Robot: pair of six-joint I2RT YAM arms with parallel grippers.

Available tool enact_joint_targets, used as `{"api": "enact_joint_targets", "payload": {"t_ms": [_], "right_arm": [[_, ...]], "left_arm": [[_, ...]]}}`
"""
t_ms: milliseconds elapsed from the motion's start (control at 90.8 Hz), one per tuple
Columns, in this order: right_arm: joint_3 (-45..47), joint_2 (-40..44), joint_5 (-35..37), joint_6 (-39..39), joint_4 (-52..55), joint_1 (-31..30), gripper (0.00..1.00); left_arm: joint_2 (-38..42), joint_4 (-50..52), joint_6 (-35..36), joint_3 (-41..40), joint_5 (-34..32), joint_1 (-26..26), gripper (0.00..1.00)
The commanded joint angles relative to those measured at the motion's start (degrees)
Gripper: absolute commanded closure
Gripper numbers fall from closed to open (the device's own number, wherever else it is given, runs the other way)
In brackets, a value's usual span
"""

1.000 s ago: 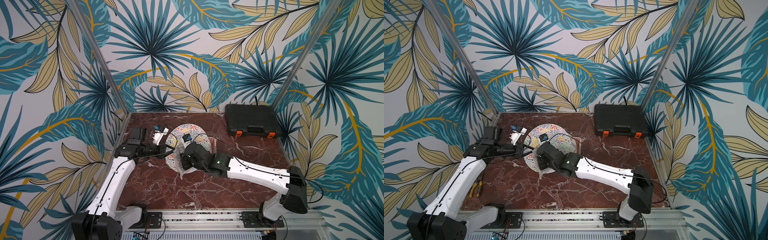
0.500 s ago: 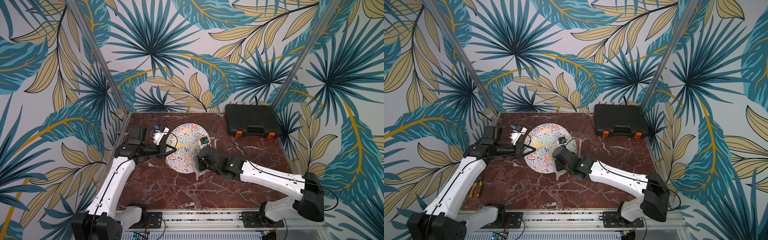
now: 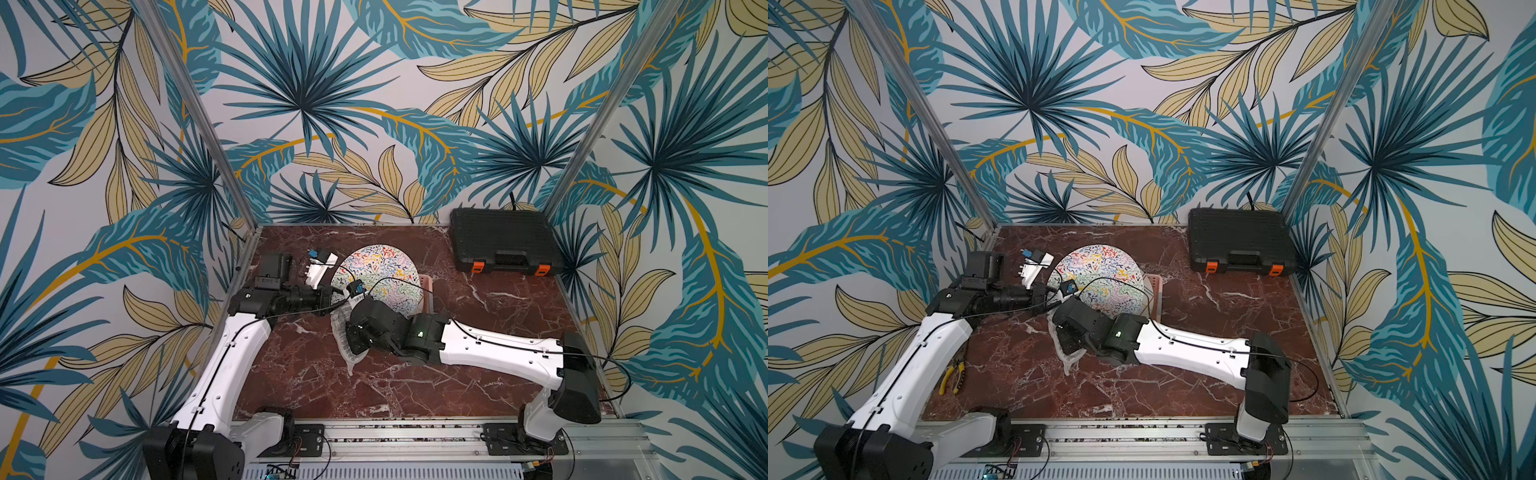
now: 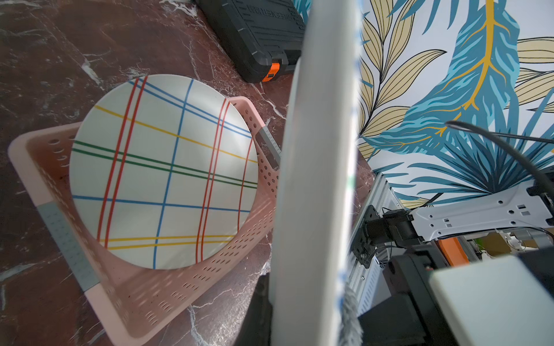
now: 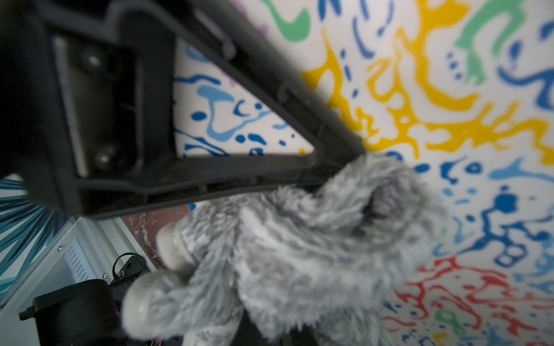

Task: Wipe the wet plate dry
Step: Wipe the plate with towel.

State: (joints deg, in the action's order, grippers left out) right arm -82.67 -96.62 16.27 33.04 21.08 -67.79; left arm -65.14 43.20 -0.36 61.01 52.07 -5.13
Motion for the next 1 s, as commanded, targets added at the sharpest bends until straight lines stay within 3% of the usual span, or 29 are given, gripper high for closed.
{"api": "enact_joint_targets", "payload": {"t_ms": [0,253,408,628,991], "right_arm": [[6.3,2.1,0.8,2.3,-1.2,2.6,1.0],[21.8,12.8,4.6,5.2,-1.9,9.6,1.0],[25.9,17.9,4.4,5.0,-1.8,15.8,1.0],[21.2,16.3,1.9,2.6,-0.1,15.8,1.0],[9.0,5.6,-2.4,2.9,-3.5,6.1,1.0]], "left_arm": [[2.2,-1.4,-1.4,1.9,9.3,-0.4,1.0],[2.5,-1.3,-1.5,1.9,9.8,-0.3,1.0],[2.6,-1.3,-1.5,2.0,9.9,-0.2,1.0],[2.5,-1.4,-1.7,2.0,10.0,-0.2,1.0],[2.8,-1.4,-1.6,1.8,10.0,-0.1,1.0]]}}
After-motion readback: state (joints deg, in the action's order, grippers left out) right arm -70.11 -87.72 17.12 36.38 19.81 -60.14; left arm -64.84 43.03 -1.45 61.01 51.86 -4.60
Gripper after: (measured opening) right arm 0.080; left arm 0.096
